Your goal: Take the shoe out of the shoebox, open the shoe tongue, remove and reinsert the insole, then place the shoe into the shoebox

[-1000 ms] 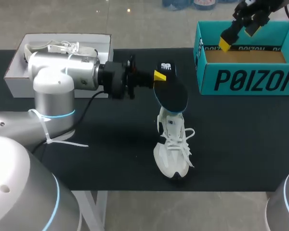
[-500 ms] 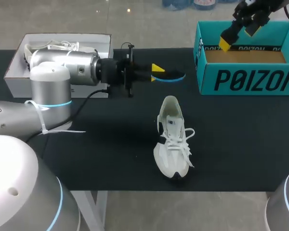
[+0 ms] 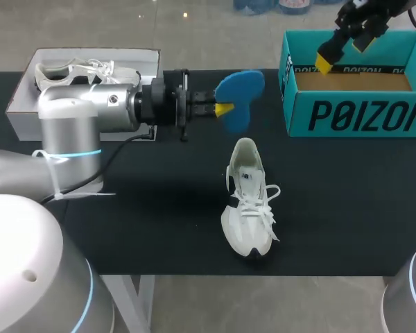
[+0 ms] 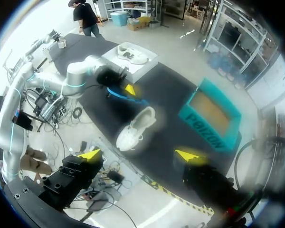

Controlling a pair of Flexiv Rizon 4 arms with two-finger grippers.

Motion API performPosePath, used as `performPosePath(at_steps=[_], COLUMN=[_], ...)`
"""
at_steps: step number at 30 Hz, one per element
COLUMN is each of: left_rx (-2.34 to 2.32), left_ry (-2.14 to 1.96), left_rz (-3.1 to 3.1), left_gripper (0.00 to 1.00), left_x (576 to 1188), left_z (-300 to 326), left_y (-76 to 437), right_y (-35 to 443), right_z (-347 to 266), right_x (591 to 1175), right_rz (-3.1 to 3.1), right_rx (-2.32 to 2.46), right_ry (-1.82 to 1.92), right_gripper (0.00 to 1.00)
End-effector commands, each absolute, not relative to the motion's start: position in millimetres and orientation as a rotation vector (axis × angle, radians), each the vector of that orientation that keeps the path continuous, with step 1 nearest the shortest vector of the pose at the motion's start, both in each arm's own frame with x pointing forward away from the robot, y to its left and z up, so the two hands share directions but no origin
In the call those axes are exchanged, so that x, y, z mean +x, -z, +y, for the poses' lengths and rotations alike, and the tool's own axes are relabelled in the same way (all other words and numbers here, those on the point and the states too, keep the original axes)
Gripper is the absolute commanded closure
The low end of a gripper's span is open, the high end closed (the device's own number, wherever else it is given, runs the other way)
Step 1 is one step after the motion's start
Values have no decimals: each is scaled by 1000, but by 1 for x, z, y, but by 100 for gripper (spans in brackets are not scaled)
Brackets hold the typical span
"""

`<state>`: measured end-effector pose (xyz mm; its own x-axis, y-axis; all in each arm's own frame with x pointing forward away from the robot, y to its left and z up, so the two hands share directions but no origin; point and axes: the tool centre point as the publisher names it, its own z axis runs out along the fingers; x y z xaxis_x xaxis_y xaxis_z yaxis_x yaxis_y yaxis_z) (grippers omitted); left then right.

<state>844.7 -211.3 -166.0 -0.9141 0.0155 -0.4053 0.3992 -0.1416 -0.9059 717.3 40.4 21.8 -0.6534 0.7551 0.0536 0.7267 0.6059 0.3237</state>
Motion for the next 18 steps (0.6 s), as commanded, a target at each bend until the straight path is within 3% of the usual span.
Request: performPosePath(at_steps=[1, 18], left_rx=[221, 233], left_ry=[2205, 2237], left_rz=[1965, 1916], left_gripper=[100, 100], left_x=[840, 841], left_z=[-210, -210], left_y=[159, 159], right_y=[-22, -22], right_z=[41, 41], right_x=[719, 719], right_rz=[2737, 2737], right_rx=[1268, 1268], right_ry=[-485, -485], right_gripper=[0, 0])
